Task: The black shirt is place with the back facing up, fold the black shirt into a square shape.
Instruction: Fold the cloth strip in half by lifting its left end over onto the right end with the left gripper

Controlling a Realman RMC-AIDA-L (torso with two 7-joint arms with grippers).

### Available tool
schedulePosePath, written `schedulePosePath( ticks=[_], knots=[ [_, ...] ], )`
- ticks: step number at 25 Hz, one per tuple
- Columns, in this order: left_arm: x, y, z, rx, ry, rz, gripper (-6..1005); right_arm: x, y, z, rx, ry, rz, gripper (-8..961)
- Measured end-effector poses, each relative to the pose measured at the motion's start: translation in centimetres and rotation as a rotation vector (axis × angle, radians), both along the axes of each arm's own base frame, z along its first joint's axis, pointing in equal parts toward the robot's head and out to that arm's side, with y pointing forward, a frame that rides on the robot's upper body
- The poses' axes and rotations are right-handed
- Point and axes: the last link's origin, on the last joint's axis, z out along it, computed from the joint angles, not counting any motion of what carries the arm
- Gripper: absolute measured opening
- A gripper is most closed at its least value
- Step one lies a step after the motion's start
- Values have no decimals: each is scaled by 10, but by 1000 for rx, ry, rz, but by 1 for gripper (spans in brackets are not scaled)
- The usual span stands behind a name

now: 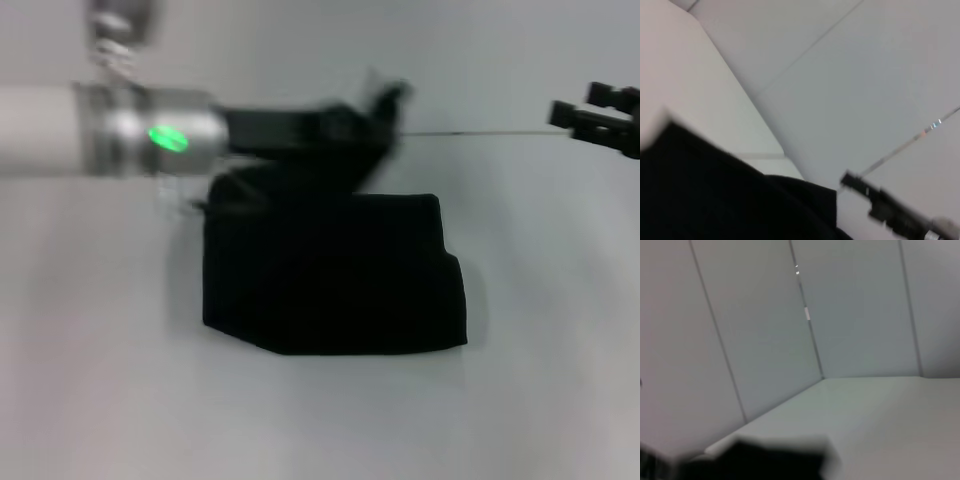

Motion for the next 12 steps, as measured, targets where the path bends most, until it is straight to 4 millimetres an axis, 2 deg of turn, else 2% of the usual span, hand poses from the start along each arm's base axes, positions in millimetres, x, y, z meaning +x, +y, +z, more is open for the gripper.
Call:
schedulePosePath(
  ticks=[2,3,4,6,8,12],
  knots=[
    [7,-7,-34,-18,6,14,145,8,-3,8,12,-9,-10,915],
    [7,-7,-34,-18,6,14,148,10,-5,11,16,-14,-14,915],
    [0,-15,-64,-14,-29,58,150,13,-6,14,17,-19,-16,915],
    [-6,-26,-82,-22,-63,83,155,17,-8,18,20,-26,-21,915],
    [-12,-43,-98,-22,-100,79,159,19,-9,20,23,-33,-24,915],
    [-13,-60,-108,-22,-145,37,168,20,-8,22,25,-45,-26,914]
  ],
)
